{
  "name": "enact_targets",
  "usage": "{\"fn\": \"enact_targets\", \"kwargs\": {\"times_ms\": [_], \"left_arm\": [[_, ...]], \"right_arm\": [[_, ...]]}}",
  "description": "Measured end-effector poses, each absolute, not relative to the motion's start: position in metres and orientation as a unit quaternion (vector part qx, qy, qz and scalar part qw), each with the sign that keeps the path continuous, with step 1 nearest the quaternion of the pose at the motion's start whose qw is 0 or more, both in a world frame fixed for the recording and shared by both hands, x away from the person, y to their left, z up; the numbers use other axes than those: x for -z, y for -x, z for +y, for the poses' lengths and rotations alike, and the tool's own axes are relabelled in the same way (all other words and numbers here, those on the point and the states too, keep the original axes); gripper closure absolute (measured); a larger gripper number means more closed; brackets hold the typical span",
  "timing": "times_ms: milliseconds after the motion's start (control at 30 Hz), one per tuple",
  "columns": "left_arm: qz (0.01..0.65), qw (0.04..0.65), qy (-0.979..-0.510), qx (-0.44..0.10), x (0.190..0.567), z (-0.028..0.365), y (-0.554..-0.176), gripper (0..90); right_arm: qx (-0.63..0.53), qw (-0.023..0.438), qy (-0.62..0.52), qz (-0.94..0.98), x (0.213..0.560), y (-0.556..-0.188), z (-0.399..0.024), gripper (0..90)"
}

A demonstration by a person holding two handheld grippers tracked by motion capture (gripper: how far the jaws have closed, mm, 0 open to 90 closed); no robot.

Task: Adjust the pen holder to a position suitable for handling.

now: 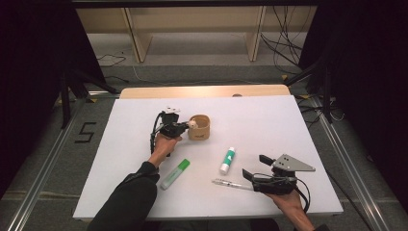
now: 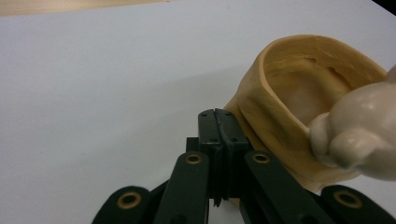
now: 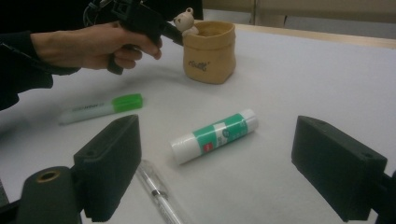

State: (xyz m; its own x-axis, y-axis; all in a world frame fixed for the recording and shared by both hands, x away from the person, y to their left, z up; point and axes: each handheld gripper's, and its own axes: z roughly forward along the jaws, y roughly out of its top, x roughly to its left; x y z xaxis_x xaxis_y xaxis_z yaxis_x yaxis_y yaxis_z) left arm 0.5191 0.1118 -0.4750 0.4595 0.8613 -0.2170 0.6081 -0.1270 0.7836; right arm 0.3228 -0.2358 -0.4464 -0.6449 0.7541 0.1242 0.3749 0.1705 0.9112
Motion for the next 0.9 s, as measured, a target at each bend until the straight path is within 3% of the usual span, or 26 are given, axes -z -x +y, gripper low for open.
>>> {"fn": "enact_targets", "kwargs": {"times_ms": [267,467,700,900], "left_arm": [[0.494,0.435,-0.74,-0.141,0.475,0.098,-0.519,89.4],[0.51,0.428,-0.731,-0.147,0.473,0.111,-0.517,87.9],[0.512,0.453,-0.717,-0.132,0.458,0.136,-0.5,74.1],[0.501,0.462,-0.72,-0.131,0.442,0.146,-0.48,55.8]], "right_arm": [[-0.52,0.181,-0.38,0.743,0.446,-0.323,-0.236,16.8],[-0.52,0.185,-0.378,0.743,0.446,-0.322,-0.237,16.8],[-0.515,0.187,-0.382,0.744,0.446,-0.323,-0.237,17.0],[-0.511,0.19,-0.385,0.745,0.445,-0.322,-0.237,17.2]]}}
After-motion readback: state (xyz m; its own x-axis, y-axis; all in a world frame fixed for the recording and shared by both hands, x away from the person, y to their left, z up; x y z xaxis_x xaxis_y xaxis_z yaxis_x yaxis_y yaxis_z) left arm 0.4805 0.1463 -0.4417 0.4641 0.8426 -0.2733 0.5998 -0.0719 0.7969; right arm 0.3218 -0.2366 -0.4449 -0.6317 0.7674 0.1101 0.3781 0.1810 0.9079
